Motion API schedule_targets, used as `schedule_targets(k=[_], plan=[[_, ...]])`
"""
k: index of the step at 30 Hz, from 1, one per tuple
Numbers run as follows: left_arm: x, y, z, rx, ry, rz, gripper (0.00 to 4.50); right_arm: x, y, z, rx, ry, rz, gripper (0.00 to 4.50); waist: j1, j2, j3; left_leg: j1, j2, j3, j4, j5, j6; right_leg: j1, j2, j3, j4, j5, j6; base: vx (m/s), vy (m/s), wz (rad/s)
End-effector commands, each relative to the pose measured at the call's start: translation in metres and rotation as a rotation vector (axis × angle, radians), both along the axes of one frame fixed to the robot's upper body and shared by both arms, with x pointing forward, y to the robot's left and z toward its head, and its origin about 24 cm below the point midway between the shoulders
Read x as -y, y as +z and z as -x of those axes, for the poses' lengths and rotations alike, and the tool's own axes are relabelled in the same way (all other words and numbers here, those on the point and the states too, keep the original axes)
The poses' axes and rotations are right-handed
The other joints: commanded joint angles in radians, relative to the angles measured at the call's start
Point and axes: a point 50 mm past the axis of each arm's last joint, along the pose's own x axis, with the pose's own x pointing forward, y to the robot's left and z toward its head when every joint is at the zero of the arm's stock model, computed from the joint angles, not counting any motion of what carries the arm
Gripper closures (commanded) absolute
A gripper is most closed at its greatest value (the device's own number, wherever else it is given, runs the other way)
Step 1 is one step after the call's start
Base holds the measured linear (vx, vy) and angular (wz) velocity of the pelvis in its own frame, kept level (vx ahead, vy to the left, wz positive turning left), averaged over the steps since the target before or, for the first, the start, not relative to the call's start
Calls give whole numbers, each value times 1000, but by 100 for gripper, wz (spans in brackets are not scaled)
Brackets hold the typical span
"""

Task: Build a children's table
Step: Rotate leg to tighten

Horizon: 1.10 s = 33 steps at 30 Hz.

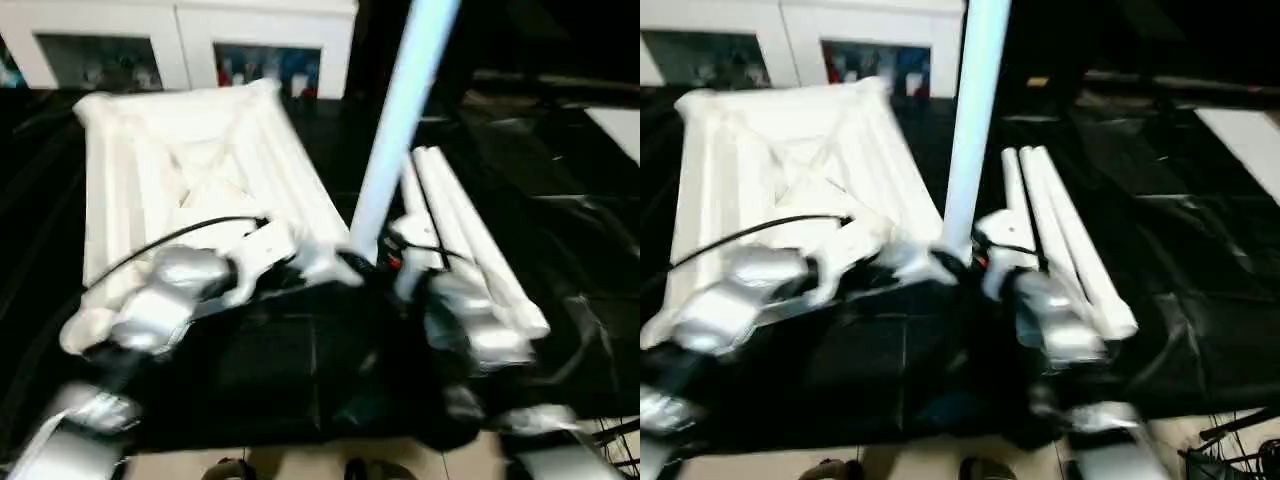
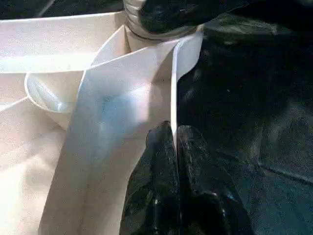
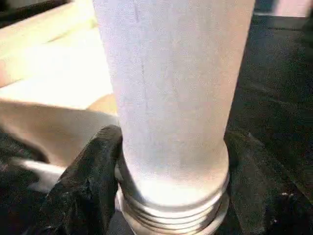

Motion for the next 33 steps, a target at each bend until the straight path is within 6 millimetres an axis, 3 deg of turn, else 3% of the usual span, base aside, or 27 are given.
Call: schedule_targets(k=[1, 3, 4, 7, 8, 9, 11, 13, 16, 18, 19, 21, 23, 25, 30, 31, 33], plan=[[5, -19, -3, -43, 95, -67, 450, -11, -28, 7, -147, -105, 41, 183, -12, 15, -44, 33, 55, -52, -84, -494, -71, 0, -66, 33, -103, -689, -88, -66, 18, -7], [9, -21, -6, -45, 120, -84, 450, -24, -24, 5, -133, -113, 45, 183, -21, 18, -40, 51, 51, -57, -81, -586, -80, -15, -57, 19, -118, -701, -70, -85, 21, -2], [9, -21, -6, -45, 120, -84, 450, -24, -24, 5, -133, -113, 45, 183, -24, 20, -41, 55, 51, -59, -81, -607, -80, -15, -56, 14, -120, -699, -68, -75, 30, 0], [13, -23, -8, -48, 118, -93, 450, -41, -16, 6, -80, -1, 20, 183, -30, 26, -43, 48, 56, -65, -92, -655, -80, -1, -61, 0, -121, -634, -71, 0, 0, 0], [13, -23, -8, -48, 114, -93, 450, -42, -14, 7, -72, 17, 8, 148, -30, 26, -43, 48, 56, -65, -92, -655, -80, -1, -61, 0, -121, -634, -71, 0, 0, 0], [12, -22, -8, -49, 94, -90, 450, -44, -7, 9, -29, 86, -43, 127, -30, 22, -47, 37, 57, -65, -97, -634, -77, 7, -66, 6, -116, -587, -86, 0, 0, 0], [11, -21, -7, -49, 86, -89, 450, -43, -5, 9, -9, 95, -50, 111, -25, 20, -48, 36, 57, -60, -94, -605, -66, 2, -72, 16, -114, -559, -103, 0, 0, 0], [8, -21, -6, -51, 80, -91, 450, -37, -1, 8, 31, 104, -33, 90, -27, 17, -51, 15, 60, -62, -101, -538, -54, 17, -74, 21, -100, -517, -123, 0, 0, 0], [3, -18, -2, -47, 39, -89, 450, -25, 4, 6, 65, 141, 3, 63, -20, 14, -52, 18, 60, -48, -95, -470, -31, 9, -73, 31, -97, -457, -154, 0, 0, 0], [0, -15, 2, -34, -7, -88, 450, -13, 8, 6, 78, 202, 45, 56, -18, 12, -51, 15, 60, -48, -93, -451, -22, 13, -76, 31, -97, -478, -152, 0, 0, 0], [-1, -14, 2, -31, -14, -89, 450, -11, 9, 6, 80, 212, 51, 56, -15, 11, -53, 13, 62, -50, -94, -433, -19, 21, -76, 29, -96, -470, -151, 0, 0, 0], [-7, -10, 9, -31, -74, -95, 450, 10, 14, 7, 98, 296, 114, 56, -16, 14, -54, 9, 63, -43, -93, -389, -3, 19, -73, 32, -89, -422, -161, 0, 0, 0], [-11, -8, 12, -50, -98, -90, 450, 19, 16, 10, 100, 360, 135, 56, -15, 13, -58, 6, 64, -40, -89, -348, 7, 25, -71, 33, -82, -370, -178, 0, 0, 0], [-14, -7, 16, -58, -131, -92, 450, 26, 18, 12, 96, 414, 154, 56, -12, 12, -58, 11, 63, -31, -81, -312, 27, 19, -68, 38, -75, -311, -208, 28, -14, 2], [-21, -3, 27, -102, -233, -85, 450, 36, 22, 15, 76, 525, 177, 56, -9, 10, -63, 11, 60, -23, -69, -239, 62, 21, -62, 41, -59, -230, -250, 70, -38, 9], [-21, -2, 27, -104, -235, -85, 450, 36, 22, 16, 74, 531, 177, 56, -5, 11, -69, 15, 60, -20, -64, -194, 74, 24, -61, 41, -48, -165, -272, 80, -40, 9], [-24, 0, 29, -117, -250, -82, 450, 35, 23, 15, 62, 570, 177, 56, 2, 11, -77, 7, 58, -16, -53, -29, 132, 35, -53, 37, -16, 65, -323, 76, -32, 3]])
